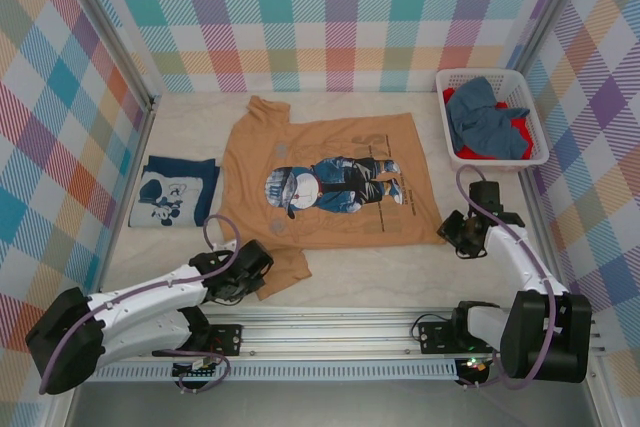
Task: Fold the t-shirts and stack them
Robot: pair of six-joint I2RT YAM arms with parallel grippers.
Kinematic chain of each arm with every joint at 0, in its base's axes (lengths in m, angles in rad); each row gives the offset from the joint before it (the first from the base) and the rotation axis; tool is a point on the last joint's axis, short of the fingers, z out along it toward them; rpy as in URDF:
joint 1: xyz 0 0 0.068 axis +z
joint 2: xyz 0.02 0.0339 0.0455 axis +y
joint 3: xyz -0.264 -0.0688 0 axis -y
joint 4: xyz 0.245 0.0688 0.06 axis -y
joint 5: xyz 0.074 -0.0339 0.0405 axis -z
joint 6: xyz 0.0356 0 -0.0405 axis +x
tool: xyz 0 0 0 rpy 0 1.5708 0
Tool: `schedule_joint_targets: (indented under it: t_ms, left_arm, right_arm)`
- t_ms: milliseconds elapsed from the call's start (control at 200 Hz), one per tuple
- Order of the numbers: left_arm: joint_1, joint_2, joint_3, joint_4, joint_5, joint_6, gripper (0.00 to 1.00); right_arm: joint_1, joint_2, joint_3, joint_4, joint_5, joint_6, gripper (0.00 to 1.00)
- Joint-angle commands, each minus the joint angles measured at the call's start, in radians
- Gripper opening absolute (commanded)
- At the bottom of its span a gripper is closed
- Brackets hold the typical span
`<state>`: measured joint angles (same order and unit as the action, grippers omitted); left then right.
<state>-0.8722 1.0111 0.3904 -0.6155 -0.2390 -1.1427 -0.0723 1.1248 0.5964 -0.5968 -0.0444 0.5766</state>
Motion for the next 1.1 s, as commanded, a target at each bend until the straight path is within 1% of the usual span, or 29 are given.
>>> schedule_joint_targets:
  t_ms: [0, 70, 155, 205, 310, 405, 500, 660, 795, 850, 925, 1095]
  left_arm:
    - [-0.069, 0.052, -0.012, 0.226, 0.072, -0.055, 0.2]
    - [-0.123, 0.074, 0.037, 0.2, 0.03, -0.077, 0.19]
    - [-0.161, 0.107, 0.084, 0.143, -0.014, -0.101, 0.2]
    - [-0.173, 0.119, 0.088, 0.134, -0.034, -0.111, 0.25]
    - [-0.175, 0.144, 0.076, 0.165, -0.033, -0.114, 0.25]
    - [-0.181, 0.159, 0.077, 0.186, -0.023, -0.114, 0.22]
    - [-0.193, 0.173, 0.089, 0.172, -0.03, -0.115, 0.19]
    - [-0.21, 0.151, 0.111, 0.131, -0.074, -0.117, 0.0]
    - [-0.224, 0.092, 0.151, 0.071, -0.114, -0.115, 0.0]
    - [-0.226, 0.071, 0.162, 0.051, -0.123, -0.11, 0.0]
    - [-0.228, 0.046, 0.168, 0.033, -0.126, -0.109, 0.0]
    - [-0.232, 0.005, 0.169, -0.006, -0.136, -0.112, 0.0]
  right_arm:
    - [-0.016, -0.004, -0.017, -0.02, 0.006, 0.012, 0.3]
    - [-0.025, -0.016, -0.022, -0.023, 0.006, 0.011, 0.3]
    - [-0.036, -0.005, -0.026, -0.009, -0.018, 0.005, 0.32]
    - [-0.038, 0.017, -0.024, 0.004, -0.041, 0.002, 0.33]
    - [-0.038, 0.056, -0.028, 0.031, -0.073, 0.001, 0.33]
    - [-0.037, 0.066, -0.029, 0.041, -0.084, 0.0, 0.33]
    - [-0.037, 0.071, -0.024, 0.043, -0.083, 0.001, 0.33]
    - [-0.037, 0.083, -0.022, 0.043, -0.091, 0.005, 0.33]
    - [-0.038, 0.068, -0.031, 0.041, -0.079, 0.015, 0.32]
    - [-0.039, 0.07, -0.033, 0.048, -0.077, 0.02, 0.29]
    - [-0.039, 0.096, -0.031, 0.067, -0.082, 0.026, 0.26]
    - [-0.038, 0.158, -0.026, 0.098, -0.092, 0.043, 0.24]
